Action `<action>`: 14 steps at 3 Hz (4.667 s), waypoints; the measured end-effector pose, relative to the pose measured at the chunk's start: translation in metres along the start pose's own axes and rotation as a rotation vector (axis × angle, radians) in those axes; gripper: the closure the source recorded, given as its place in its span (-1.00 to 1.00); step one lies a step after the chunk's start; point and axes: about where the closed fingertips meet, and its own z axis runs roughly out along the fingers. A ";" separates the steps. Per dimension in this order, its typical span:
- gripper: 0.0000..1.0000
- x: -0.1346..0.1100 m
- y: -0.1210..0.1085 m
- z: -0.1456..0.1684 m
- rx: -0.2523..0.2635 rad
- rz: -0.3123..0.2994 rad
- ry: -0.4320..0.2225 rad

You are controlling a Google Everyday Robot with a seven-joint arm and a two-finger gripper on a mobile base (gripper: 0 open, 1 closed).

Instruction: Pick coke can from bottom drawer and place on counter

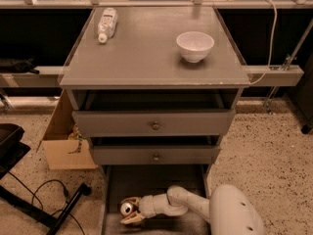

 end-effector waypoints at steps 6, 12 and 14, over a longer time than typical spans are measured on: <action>1.00 -0.329 0.030 -0.170 -0.048 -0.026 0.211; 1.00 -0.640 -0.066 -0.239 0.206 -0.008 0.052; 1.00 -0.695 -0.130 -0.271 0.383 0.061 -0.105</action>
Offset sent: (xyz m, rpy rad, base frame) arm 0.0163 -0.0320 0.0825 -0.2442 0.0514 0.0490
